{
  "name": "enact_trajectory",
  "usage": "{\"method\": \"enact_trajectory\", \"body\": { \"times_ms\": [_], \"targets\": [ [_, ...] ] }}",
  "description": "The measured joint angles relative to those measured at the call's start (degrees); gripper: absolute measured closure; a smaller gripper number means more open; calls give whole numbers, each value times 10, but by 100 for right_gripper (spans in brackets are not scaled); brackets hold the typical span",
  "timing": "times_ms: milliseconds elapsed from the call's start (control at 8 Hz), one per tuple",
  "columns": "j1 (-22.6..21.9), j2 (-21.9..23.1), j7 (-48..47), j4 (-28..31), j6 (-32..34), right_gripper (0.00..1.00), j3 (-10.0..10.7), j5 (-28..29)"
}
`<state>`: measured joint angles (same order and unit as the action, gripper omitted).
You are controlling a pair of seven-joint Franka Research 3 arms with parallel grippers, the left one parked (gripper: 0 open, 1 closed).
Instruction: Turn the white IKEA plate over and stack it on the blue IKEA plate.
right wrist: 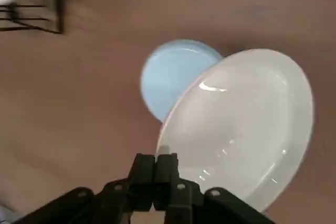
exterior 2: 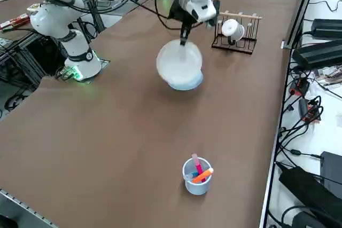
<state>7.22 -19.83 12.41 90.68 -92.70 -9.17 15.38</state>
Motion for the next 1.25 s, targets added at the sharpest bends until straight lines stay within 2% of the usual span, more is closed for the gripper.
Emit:
{"method": "enact_trajectory", "body": {
  "times_ms": [375,750,875,1250],
  "targets": [
    [46,-7,150,1,66,98,4,240],
    [75,-60,324,9,152,98,6,405],
    [85,-97,395,11,192,98,7,443],
    [117,-219,623,14,277,98,10,490]
  ]
}}
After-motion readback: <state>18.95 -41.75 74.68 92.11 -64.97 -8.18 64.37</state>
